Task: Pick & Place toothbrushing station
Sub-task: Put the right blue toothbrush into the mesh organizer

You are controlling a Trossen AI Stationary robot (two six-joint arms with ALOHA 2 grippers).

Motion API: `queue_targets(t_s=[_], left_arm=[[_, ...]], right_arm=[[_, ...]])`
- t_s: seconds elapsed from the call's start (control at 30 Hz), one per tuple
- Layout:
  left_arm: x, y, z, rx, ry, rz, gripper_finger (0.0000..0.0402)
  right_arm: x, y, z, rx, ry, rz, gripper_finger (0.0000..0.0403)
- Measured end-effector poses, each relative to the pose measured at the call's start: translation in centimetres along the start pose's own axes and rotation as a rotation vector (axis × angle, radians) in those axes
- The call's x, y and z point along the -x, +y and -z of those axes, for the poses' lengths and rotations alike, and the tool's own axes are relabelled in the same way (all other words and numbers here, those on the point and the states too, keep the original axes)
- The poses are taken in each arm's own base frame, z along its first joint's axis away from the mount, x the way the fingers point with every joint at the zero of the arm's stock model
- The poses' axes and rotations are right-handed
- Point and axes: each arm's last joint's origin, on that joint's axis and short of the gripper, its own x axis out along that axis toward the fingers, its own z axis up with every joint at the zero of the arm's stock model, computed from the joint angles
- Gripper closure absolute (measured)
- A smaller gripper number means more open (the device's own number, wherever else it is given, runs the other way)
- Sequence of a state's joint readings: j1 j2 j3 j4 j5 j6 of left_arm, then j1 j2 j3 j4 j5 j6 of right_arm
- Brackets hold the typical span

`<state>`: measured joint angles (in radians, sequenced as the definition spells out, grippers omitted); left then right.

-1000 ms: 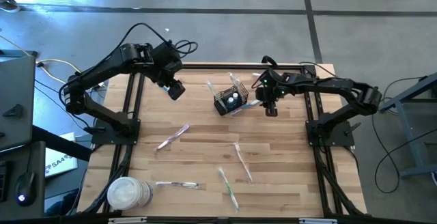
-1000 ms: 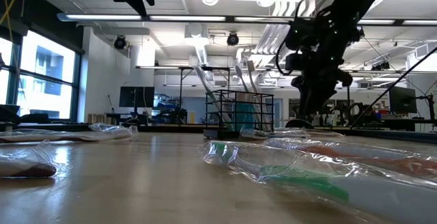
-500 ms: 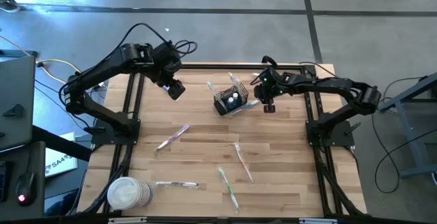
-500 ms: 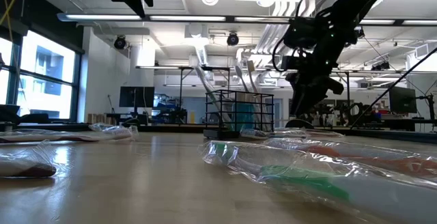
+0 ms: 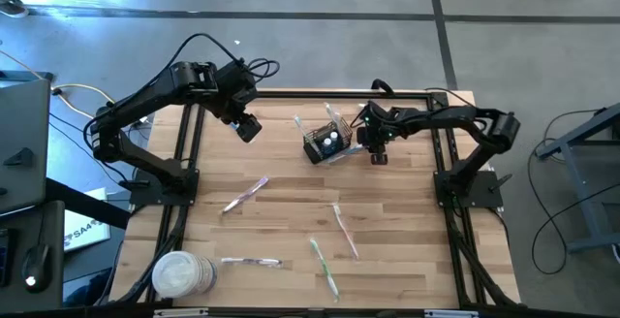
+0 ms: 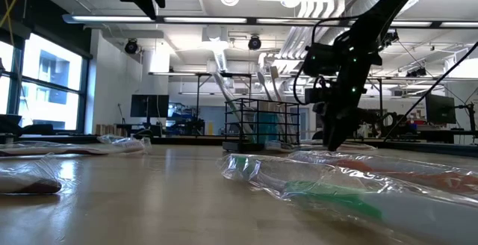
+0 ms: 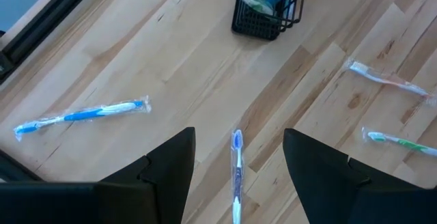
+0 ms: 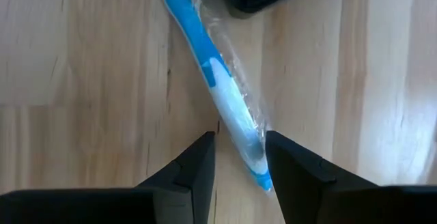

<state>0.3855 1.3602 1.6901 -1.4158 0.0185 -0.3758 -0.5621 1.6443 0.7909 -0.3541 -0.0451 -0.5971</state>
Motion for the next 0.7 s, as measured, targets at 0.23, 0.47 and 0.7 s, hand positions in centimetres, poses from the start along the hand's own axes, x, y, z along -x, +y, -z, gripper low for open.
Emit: queue_targets(t_s=[0.23, 0.47, 0.7], left_arm=[[0.0, 0.0, 0.0, -0.004, 0.000, 0.000, 0.0181], [0.0, 0.0, 0.0, -0.015, -0.004, 0.000, 0.0181], [0.0, 0.0, 0.0, -0.005, -0.004, 0.002, 0.0181]], right_arm=[[-0.2, 0.0, 0.0, -0.129, 0.004, -0.010, 0.0279], [-0.2, 0.8, 0.4, -0.137, 0.087, -0.040, 0.0319], [0.0, 2.4, 0.6, -0.131, 0.146, -0.155, 0.0386]])
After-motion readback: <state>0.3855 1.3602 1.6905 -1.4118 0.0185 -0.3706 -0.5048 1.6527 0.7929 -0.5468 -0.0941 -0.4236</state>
